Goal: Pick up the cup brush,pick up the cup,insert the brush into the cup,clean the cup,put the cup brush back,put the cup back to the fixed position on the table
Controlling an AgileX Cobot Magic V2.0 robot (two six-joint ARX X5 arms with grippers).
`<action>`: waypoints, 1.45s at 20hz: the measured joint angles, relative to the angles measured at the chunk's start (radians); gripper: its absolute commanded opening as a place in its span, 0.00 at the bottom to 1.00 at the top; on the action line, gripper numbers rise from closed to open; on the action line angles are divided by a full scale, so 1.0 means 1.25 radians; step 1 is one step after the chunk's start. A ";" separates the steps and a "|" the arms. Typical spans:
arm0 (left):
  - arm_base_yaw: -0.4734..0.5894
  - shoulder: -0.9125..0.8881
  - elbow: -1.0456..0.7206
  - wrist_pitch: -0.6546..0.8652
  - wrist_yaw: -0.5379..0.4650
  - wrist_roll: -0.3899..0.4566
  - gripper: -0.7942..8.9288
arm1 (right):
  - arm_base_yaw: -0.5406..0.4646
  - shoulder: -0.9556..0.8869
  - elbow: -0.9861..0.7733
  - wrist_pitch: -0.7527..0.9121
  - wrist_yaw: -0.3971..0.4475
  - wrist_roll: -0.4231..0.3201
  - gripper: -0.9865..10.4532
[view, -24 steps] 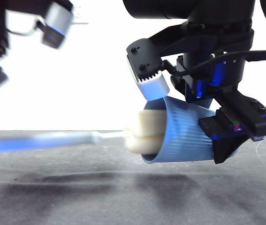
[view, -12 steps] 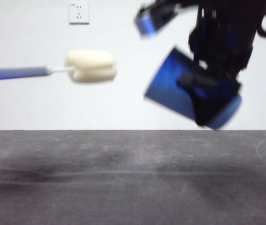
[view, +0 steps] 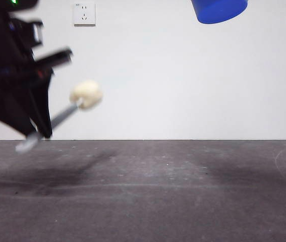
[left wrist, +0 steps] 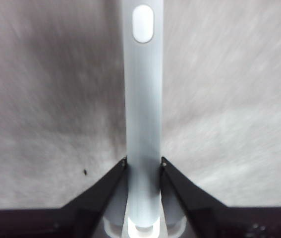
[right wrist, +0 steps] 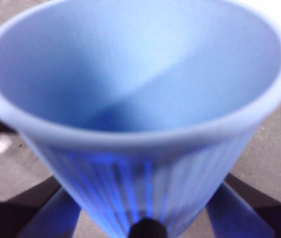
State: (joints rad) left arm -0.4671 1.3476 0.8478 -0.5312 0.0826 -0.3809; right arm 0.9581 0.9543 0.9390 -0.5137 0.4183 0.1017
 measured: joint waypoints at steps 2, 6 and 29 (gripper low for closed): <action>-0.004 0.055 0.000 0.037 0.000 -0.007 0.07 | 0.000 0.002 0.000 -0.002 -0.005 0.000 0.07; -0.004 0.126 0.000 0.074 -0.001 -0.014 0.07 | 0.000 0.002 0.000 -0.002 -0.042 0.015 0.07; 0.005 0.202 0.009 0.129 0.074 -0.047 0.44 | 0.000 0.002 0.000 -0.003 -0.064 0.030 0.07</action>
State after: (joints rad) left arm -0.4610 1.6001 0.8589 -0.3702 0.1749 -0.4393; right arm 0.9577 0.9562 0.9390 -0.5175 0.3378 0.1390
